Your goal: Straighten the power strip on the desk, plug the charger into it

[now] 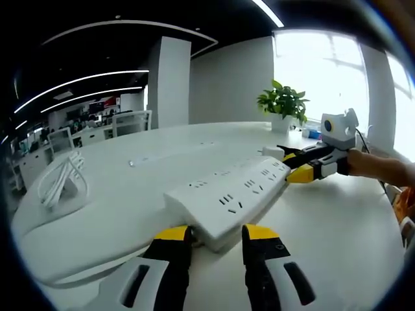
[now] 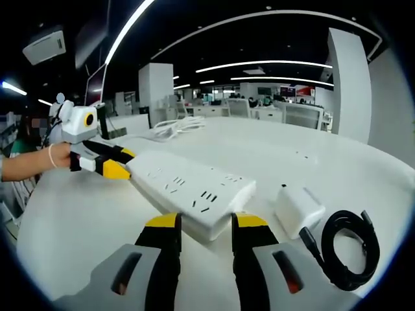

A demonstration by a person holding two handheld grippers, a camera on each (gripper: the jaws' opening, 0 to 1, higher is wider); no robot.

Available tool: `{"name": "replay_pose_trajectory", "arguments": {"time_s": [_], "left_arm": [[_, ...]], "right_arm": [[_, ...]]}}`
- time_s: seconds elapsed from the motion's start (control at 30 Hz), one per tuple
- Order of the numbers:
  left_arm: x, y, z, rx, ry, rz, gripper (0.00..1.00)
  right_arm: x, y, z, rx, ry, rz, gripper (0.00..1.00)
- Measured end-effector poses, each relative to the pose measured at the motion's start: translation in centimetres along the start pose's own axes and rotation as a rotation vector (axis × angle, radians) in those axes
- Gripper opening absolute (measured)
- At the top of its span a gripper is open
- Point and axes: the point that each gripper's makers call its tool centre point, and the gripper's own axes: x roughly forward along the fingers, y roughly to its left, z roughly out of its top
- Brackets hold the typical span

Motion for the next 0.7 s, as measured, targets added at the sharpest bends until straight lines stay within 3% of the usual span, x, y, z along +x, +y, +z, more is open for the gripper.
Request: {"name": "replay_pose_trajectory", "arguments": {"time_s": [0.7], "left_arm": [[0.17, 0.02, -0.07, -0.009, 0.004, 0.001, 0.31]], "right_arm": [[-0.17, 0.09, -0.06, 0.019, -0.004, -0.005, 0.29]]}}
